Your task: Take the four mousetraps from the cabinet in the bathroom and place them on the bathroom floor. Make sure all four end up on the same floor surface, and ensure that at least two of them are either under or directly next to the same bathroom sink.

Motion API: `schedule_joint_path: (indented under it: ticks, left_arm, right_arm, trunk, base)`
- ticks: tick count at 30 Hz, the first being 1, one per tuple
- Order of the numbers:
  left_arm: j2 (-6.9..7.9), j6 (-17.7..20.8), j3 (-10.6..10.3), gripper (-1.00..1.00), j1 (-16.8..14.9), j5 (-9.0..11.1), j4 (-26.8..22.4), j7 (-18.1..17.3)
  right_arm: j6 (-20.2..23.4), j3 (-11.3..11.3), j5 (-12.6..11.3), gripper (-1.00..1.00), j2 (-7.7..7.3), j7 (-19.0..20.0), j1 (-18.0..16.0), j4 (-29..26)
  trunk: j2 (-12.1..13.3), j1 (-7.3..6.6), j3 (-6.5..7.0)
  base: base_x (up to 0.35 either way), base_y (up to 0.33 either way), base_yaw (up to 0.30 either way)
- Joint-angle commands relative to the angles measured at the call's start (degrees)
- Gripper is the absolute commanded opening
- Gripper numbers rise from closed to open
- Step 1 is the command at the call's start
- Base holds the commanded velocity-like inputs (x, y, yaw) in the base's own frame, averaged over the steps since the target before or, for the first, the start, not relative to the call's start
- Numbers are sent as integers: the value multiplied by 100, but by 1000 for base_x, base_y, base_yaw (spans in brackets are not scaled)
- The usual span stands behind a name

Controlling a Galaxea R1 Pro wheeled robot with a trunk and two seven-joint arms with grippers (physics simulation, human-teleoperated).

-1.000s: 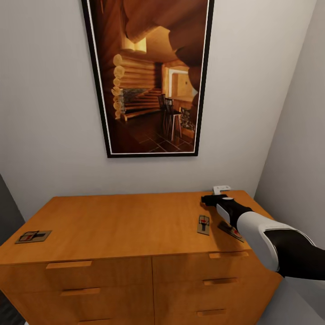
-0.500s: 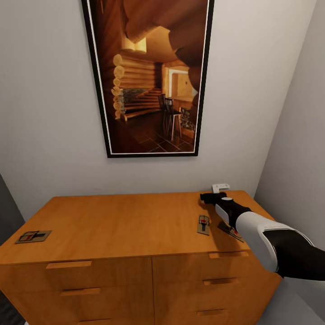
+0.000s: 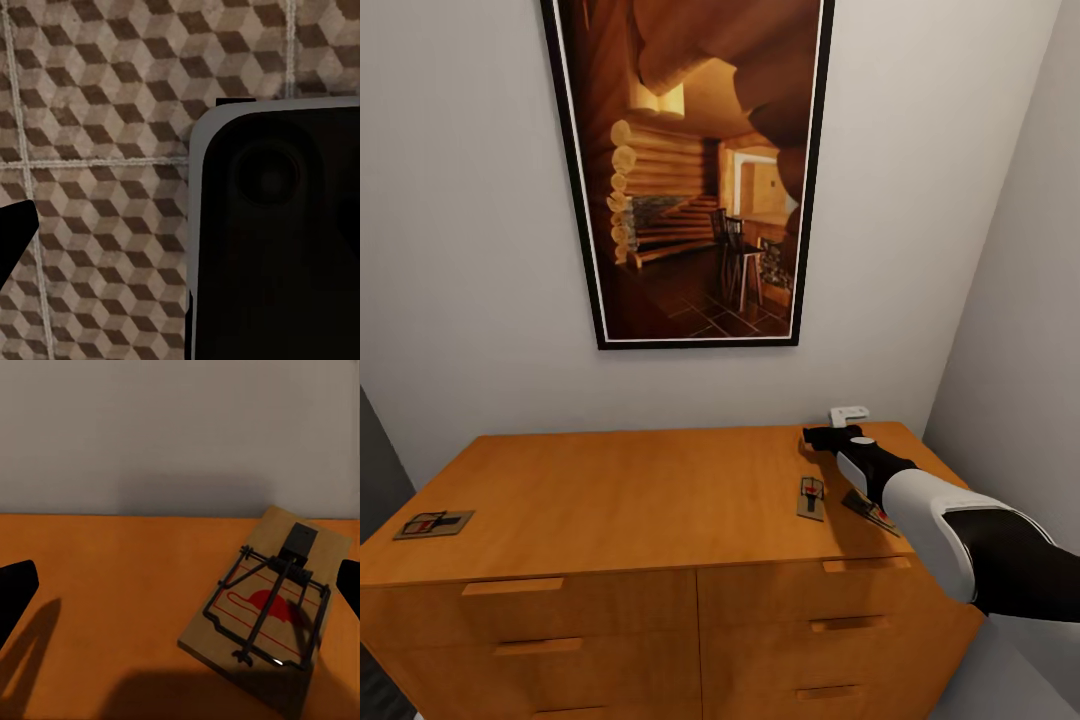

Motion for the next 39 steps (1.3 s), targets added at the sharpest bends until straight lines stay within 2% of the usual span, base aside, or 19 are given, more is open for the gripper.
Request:
schedule_joint_path:
  ticks: [1, 18, 39]
  left_arm:
    - [0, -30, -3, 100, -4, -1, 10, 14]
    - [0, -30, -3, 100, -4, -1, 10, 14]
    - [6, -30, -4, 100, -4, -1, 14, 14]
  right_arm:
    - [-12, 39, 4, 100, 0, -20, -4, 6]
    - [1, 39, -11, 100, 12, -25, -4, 6]
    - [5, 39, -13, 100, 14, -25, -5, 6]
  trunk:
    - [-3, 0, -5]
    - [-3, 0, -2]
    - [-3, 0, 77]
  base:
    - [0, 0, 0]
    - [0, 0, -46]
    - [0, 5, -259]
